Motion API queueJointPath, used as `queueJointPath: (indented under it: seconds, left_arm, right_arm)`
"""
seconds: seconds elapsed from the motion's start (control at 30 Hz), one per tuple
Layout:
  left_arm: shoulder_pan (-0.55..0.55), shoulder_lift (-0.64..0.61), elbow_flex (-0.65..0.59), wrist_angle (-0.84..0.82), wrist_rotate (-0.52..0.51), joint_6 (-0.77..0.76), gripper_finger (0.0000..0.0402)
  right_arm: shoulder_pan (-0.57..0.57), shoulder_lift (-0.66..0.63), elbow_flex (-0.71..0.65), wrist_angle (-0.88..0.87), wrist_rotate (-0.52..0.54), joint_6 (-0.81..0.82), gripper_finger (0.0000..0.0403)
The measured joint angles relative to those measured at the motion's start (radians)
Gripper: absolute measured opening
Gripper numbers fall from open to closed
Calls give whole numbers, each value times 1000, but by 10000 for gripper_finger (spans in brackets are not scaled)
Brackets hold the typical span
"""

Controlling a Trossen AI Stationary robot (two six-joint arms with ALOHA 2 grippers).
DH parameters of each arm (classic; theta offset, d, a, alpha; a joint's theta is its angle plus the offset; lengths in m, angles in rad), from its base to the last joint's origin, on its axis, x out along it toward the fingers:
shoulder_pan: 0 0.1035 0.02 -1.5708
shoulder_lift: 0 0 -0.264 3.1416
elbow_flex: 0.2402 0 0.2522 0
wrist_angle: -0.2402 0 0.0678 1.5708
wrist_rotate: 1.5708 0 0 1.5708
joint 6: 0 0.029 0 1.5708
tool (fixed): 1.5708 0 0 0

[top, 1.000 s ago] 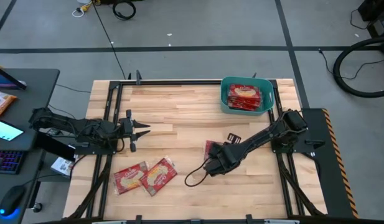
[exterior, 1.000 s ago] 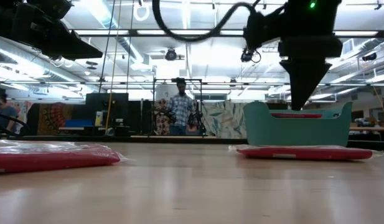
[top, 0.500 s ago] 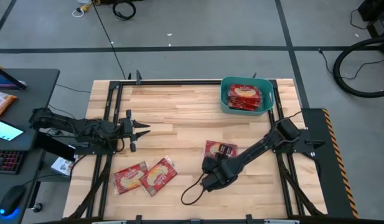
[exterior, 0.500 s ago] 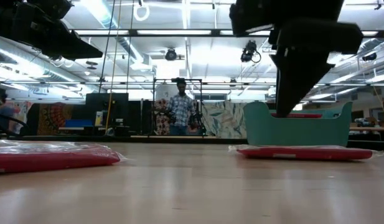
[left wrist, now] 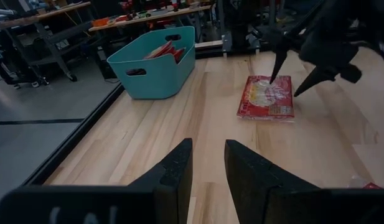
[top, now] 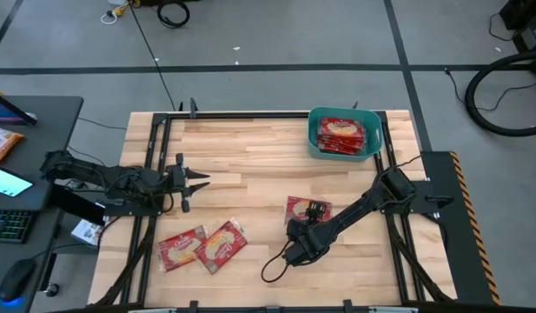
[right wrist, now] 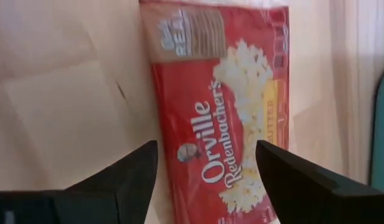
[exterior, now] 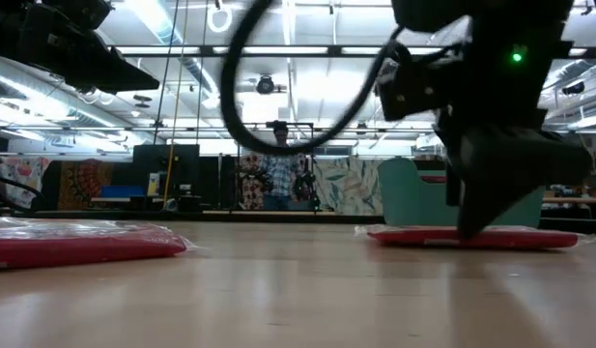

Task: Sort popcorn bags into baskets
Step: Put the red popcorn bag into the blue bin

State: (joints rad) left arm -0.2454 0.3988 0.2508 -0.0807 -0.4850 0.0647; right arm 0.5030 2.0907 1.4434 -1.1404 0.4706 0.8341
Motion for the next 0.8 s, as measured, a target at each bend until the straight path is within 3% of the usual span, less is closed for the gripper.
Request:
queueJointPath:
  seconds: [0.5, 0.8]
  left_arm:
    - [0, 0, 0, -1, 0, 0, 98]
    - [0, 0, 0, -2, 0, 0, 98]
  right_arm:
    - [3, -8, -116, 101, 49, -56, 211]
    - [-7, -9, -154, 191, 10, -123, 66]
